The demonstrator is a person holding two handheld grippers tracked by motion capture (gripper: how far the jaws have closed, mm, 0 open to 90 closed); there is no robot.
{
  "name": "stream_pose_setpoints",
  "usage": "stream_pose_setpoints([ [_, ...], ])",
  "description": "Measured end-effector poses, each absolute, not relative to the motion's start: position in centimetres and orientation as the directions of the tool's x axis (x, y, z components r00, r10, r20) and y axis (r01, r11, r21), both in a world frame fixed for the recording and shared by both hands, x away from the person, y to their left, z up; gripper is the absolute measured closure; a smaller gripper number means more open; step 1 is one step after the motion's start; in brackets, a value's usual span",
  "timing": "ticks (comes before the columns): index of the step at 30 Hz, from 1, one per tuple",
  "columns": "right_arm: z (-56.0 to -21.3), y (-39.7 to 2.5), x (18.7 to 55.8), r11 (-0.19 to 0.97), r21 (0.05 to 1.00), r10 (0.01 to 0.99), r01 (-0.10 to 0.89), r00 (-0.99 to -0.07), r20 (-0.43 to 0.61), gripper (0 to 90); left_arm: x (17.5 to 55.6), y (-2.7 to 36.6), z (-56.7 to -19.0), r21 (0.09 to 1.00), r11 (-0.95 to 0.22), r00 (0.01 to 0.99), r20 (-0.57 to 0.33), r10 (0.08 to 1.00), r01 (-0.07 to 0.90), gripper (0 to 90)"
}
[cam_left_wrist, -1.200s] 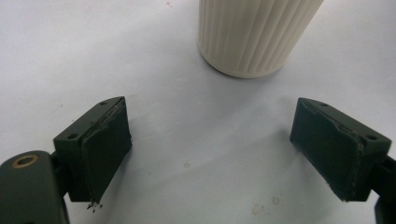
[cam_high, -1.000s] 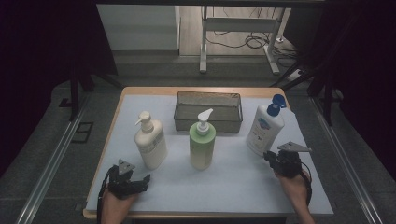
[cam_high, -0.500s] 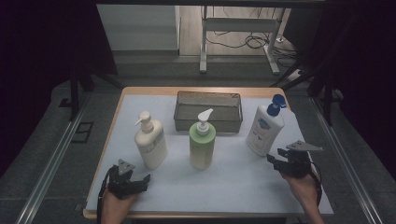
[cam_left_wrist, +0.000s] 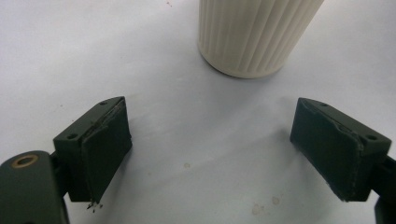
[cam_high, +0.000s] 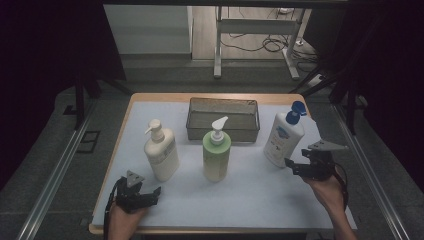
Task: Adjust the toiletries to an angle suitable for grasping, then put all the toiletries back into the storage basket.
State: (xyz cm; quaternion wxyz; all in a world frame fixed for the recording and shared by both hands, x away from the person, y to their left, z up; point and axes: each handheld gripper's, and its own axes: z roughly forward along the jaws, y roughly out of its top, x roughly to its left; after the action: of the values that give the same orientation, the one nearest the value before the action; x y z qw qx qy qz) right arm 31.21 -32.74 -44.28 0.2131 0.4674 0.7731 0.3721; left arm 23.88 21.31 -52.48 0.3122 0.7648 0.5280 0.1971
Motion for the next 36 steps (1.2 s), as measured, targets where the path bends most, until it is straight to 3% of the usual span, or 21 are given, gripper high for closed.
stream_pose_setpoints([
  [17, -42.3, -31.3, 33.5, 0.306, 0.777, 0.869, 0.550, -0.494, 0.007, 14.5, 23.9, 21.3, -52.4, 0.682, -0.251, 0.368, -0.028, 0.929, 0.687, 11.9],
  [36, -40.5, -29.5, 36.2, 0.324, 0.778, 0.872, 0.538, -0.489, -0.026, 18.4, 24.2, 21.3, -52.3, 0.671, -0.265, 0.381, -0.028, 0.924, 0.692, 11.8],
])
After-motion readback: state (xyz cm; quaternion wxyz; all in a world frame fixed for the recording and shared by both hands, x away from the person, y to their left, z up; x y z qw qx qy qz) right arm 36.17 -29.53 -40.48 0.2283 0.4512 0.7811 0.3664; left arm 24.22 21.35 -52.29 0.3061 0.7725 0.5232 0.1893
